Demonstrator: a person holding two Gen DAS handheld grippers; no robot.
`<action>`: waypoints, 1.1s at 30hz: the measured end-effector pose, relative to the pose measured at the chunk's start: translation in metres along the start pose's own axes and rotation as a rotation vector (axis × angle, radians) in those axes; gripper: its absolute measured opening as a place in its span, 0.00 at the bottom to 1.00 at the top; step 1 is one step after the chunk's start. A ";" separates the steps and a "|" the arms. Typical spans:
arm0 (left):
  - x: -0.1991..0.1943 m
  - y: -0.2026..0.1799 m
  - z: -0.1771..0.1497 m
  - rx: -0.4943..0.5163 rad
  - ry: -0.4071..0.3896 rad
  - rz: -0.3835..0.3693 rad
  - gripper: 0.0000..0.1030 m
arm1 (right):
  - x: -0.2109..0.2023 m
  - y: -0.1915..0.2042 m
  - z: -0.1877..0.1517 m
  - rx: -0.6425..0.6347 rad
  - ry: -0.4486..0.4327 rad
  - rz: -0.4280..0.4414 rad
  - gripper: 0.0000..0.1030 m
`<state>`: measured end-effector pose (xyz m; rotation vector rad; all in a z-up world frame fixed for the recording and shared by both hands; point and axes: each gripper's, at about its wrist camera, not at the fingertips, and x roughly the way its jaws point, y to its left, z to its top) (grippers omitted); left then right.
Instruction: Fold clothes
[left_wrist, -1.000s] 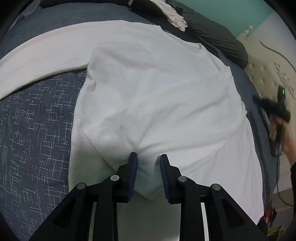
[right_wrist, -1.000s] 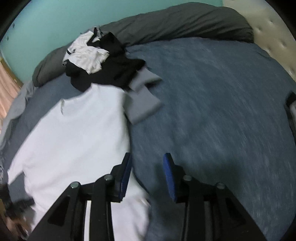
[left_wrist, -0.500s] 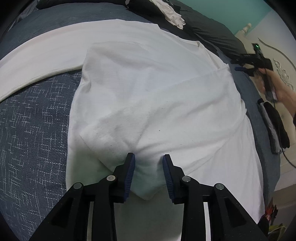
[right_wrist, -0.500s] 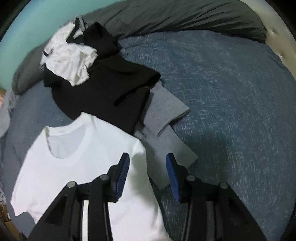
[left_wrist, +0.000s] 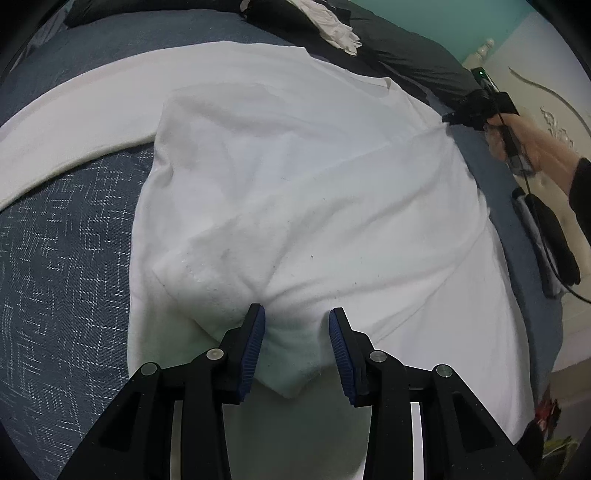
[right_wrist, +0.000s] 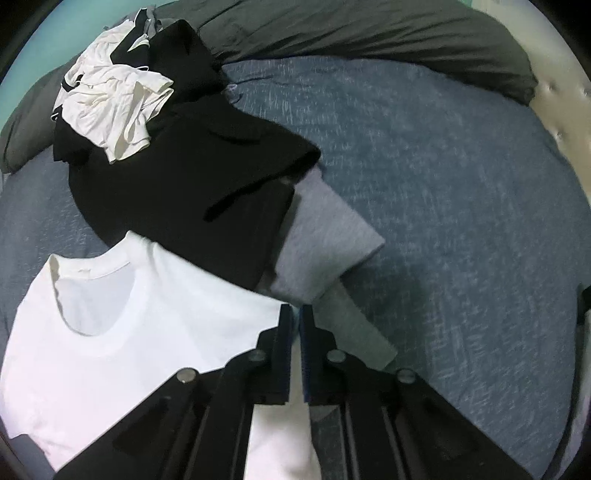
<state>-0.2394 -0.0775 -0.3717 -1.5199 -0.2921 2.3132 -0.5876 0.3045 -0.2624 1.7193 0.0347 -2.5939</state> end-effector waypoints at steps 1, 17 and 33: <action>0.000 0.000 0.000 0.000 0.000 0.000 0.38 | 0.000 0.000 0.002 -0.002 -0.012 -0.011 0.03; -0.002 -0.004 -0.008 0.006 0.002 0.014 0.38 | -0.032 -0.057 -0.031 0.110 -0.160 0.200 0.30; 0.001 -0.007 -0.001 0.006 0.001 0.029 0.39 | -0.041 -0.087 -0.191 0.127 -0.041 0.381 0.21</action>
